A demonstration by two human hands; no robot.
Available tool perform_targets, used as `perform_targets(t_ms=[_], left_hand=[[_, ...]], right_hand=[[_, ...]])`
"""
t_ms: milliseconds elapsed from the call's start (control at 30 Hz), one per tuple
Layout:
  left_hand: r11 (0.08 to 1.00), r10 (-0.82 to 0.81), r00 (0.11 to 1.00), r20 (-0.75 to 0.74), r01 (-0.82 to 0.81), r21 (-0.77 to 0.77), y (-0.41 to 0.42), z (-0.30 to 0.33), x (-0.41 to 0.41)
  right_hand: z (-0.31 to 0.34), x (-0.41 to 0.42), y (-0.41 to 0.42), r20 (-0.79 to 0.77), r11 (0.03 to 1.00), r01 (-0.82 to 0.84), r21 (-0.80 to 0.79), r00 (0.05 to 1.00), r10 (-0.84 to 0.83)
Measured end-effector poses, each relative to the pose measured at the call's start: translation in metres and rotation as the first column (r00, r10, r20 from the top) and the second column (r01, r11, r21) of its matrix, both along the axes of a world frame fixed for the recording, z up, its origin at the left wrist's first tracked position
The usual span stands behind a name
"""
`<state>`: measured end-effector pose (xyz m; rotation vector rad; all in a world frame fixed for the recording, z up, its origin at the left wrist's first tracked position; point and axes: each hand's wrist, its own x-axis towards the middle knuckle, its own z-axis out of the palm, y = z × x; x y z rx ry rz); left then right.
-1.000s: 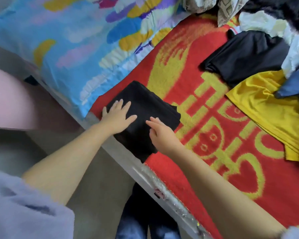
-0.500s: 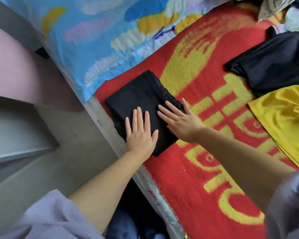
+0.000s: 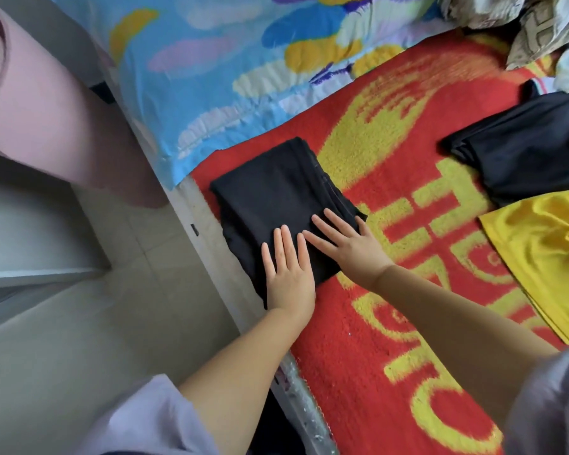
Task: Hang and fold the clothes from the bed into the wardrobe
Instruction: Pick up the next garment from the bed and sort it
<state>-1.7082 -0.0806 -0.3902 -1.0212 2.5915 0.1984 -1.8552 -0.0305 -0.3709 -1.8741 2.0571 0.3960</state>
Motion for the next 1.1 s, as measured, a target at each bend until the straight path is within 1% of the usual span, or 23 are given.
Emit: perform_targets(t_ms=[67,100,200,300,400,500,567,633,733,867,967,1100], left_hand=[[0.991,0.104,0.994,-0.020,-0.102,0.088,-0.005,0.013,-0.003],[0.977,0.169,0.985,-0.031,-0.164,0.134,-0.008,0.022,-0.004],[0.924,0.303,0.952,-0.042,-0.283,0.255,-0.021,0.059,-0.005],[0.878,0.392,0.912,-0.123,-0.331,0.346,-0.045,0.101,0.001],[0.880,0.387,0.904,-0.182,-0.304,0.364,-0.076,0.145,0.011],[0.910,0.333,0.923,-0.194,-0.260,0.325,-0.101,0.193,0.024],[0.923,0.321,0.926,-0.199,-0.259,0.285,-0.113,0.222,0.039],[0.920,0.346,0.917,-0.197,-0.291,0.262,-0.121,0.248,0.063],[0.912,0.393,0.895,-0.211,-0.350,0.214,-0.133,0.283,0.116],[0.886,0.463,0.855,-0.234,-0.436,0.161,-0.148,0.316,0.214],[0.850,0.527,0.817,-0.231,-0.511,0.132,-0.154,0.326,0.304],[0.784,0.620,0.759,-0.201,-0.611,0.109,-0.153,0.329,0.442]], right_hand=[[0.021,0.001,-0.006,0.024,0.994,-0.006,0.114,1.000,0.003],[0.034,0.001,-0.011,0.033,0.990,0.000,0.138,0.999,-0.004],[0.077,0.009,-0.031,0.028,0.990,0.031,0.134,0.999,-0.035],[0.129,0.020,-0.056,0.001,0.988,0.055,0.143,0.998,-0.056],[0.184,0.032,-0.082,-0.003,0.987,0.087,0.132,0.996,-0.087],[0.234,0.047,-0.100,-0.018,0.989,0.101,0.112,0.995,-0.100],[0.263,0.062,-0.109,-0.019,0.992,0.081,0.096,0.997,-0.079],[0.288,0.084,-0.119,-0.023,0.998,0.035,0.059,0.999,-0.034],[0.317,0.131,-0.137,-0.030,0.999,-0.044,-0.003,0.999,0.044],[0.342,0.221,-0.165,-0.035,0.983,-0.175,-0.050,0.984,0.174],[0.352,0.308,-0.185,-0.010,0.964,-0.263,-0.043,0.965,0.263],[0.350,0.443,-0.204,0.012,0.920,-0.391,-0.040,0.920,0.392]])
